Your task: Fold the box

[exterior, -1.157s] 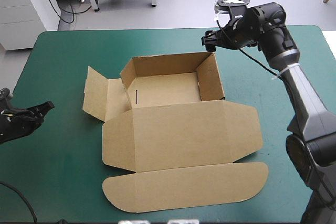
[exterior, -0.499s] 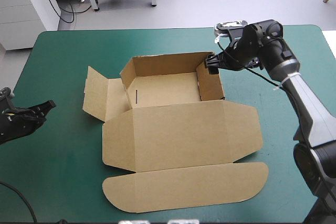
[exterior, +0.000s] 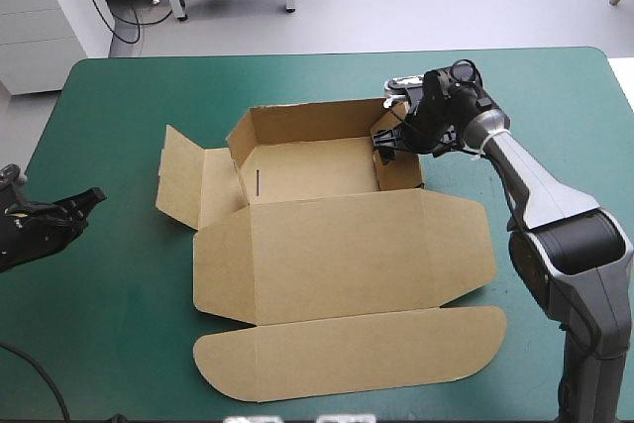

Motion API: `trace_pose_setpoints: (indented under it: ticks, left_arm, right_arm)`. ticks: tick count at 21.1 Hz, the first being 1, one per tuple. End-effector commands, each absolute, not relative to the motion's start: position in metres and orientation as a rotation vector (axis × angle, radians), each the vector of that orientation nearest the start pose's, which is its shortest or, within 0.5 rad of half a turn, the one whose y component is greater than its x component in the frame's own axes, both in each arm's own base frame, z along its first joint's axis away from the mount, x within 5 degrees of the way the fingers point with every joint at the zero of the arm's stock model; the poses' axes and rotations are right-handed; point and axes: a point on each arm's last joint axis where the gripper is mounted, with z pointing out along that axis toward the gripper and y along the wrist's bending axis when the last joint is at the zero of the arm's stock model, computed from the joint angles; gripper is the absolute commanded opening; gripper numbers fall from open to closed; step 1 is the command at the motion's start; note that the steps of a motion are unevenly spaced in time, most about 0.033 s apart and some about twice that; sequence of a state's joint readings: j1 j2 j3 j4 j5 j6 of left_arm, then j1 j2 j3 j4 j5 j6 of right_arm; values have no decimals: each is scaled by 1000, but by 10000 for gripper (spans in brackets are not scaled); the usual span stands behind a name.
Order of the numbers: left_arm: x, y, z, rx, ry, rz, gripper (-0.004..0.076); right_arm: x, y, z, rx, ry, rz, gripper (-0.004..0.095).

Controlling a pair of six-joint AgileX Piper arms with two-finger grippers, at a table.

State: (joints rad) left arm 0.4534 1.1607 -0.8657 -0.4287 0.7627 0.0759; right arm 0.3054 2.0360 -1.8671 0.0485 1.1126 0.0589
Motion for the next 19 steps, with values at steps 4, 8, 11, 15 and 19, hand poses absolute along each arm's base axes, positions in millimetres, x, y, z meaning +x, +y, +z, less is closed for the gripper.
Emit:
trace_pose_setpoints:
  ticks: [4, 8, 11, 15, 19]
  left_arm:
    - [216, 74, 314, -706, 2257, -264, 8]
    - [216, 75, 314, -705, 2249, -256, 8]
    - [216, 75, 314, -691, 2252, -251, 8]
    - [215, 73, 313, -583, 2306, -222, 8]
    - [215, 73, 313, -578, 2307, -220, 8]
  right_arm:
    - [424, 139, 305, -340, 2659, 182, 874]
    - [423, 139, 311, -344, 2686, 179, 485]
    - [422, 143, 315, -390, 2673, 228, 5]
    - [421, 143, 316, -390, 2670, 231, 0]
    - [407, 132, 364, -372, 2544, 179, 0]
